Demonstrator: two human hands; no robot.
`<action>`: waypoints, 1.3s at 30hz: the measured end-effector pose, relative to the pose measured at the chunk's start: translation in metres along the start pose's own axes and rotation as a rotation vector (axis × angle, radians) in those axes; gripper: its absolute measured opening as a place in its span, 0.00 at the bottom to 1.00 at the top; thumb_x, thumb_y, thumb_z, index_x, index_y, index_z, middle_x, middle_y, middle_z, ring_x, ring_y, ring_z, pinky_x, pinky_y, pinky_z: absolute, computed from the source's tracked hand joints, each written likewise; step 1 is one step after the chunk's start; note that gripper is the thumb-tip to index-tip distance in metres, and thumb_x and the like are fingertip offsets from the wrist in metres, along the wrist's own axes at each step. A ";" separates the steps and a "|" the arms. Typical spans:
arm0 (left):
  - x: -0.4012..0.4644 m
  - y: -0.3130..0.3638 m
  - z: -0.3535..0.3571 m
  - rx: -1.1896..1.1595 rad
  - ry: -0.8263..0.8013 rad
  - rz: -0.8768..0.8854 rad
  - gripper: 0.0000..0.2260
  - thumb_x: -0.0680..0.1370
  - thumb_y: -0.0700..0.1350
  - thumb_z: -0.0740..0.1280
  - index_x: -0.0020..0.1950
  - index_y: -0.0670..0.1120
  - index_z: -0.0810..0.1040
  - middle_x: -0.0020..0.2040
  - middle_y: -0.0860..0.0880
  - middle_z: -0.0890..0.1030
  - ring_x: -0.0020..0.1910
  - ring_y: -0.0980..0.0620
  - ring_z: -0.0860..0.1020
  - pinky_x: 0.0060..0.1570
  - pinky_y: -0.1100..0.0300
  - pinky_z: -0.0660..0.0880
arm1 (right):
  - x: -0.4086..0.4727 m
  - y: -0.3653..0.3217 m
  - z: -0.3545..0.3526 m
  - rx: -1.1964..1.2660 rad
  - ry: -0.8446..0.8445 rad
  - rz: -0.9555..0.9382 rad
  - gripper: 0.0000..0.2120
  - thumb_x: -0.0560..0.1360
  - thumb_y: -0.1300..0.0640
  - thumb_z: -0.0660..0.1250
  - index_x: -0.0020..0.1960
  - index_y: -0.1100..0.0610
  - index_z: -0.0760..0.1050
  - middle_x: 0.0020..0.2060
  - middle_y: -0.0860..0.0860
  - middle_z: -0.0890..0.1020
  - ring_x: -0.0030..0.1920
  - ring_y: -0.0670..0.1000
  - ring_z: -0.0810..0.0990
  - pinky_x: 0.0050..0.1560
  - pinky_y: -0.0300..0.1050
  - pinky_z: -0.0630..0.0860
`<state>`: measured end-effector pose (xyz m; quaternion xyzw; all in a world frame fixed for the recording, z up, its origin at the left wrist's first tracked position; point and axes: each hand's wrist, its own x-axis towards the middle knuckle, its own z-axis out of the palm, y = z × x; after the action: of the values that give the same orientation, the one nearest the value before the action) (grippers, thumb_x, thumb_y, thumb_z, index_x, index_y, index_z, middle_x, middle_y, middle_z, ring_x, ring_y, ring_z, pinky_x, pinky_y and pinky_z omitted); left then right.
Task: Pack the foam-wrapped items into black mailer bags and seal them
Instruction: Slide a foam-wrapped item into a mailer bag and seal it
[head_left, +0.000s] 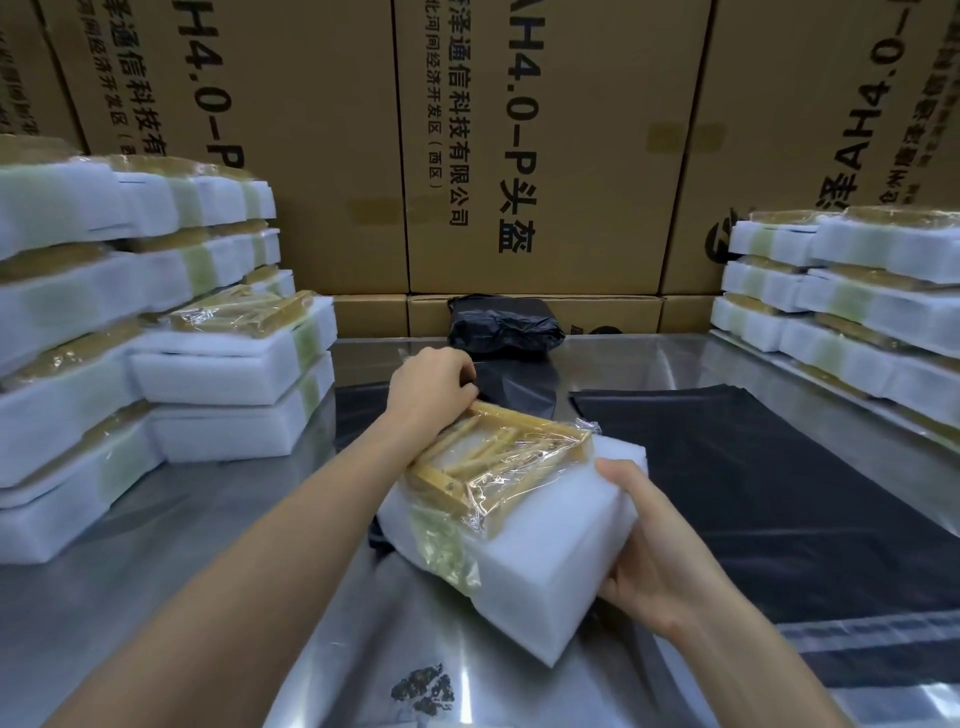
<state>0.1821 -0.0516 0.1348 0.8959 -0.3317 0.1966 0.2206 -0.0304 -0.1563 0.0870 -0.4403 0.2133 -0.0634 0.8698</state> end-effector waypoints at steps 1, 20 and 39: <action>0.001 0.003 -0.001 -0.019 0.014 -0.004 0.08 0.76 0.50 0.67 0.52 0.50 0.81 0.48 0.50 0.82 0.48 0.49 0.79 0.45 0.54 0.77 | -0.001 0.002 0.000 0.006 -0.003 -0.005 0.23 0.72 0.46 0.68 0.64 0.54 0.75 0.53 0.54 0.84 0.54 0.54 0.83 0.42 0.46 0.79; -0.005 -0.007 -0.013 0.011 -0.033 0.222 0.10 0.77 0.49 0.67 0.56 0.50 0.83 0.49 0.52 0.80 0.51 0.51 0.78 0.48 0.55 0.74 | 0.005 0.015 -0.003 0.246 0.163 -0.216 0.18 0.73 0.48 0.68 0.61 0.51 0.76 0.50 0.51 0.85 0.53 0.53 0.83 0.44 0.49 0.79; -0.009 0.041 -0.010 0.076 -0.025 0.310 0.14 0.78 0.44 0.62 0.61 0.51 0.80 0.51 0.50 0.77 0.50 0.46 0.77 0.40 0.58 0.68 | 0.017 0.025 0.005 0.213 0.192 -0.246 0.30 0.70 0.48 0.72 0.68 0.54 0.67 0.58 0.56 0.80 0.56 0.56 0.81 0.47 0.51 0.79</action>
<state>0.1457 -0.0692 0.1495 0.8441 -0.4611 0.2294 0.1492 -0.0149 -0.1425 0.0642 -0.3606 0.2320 -0.2331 0.8728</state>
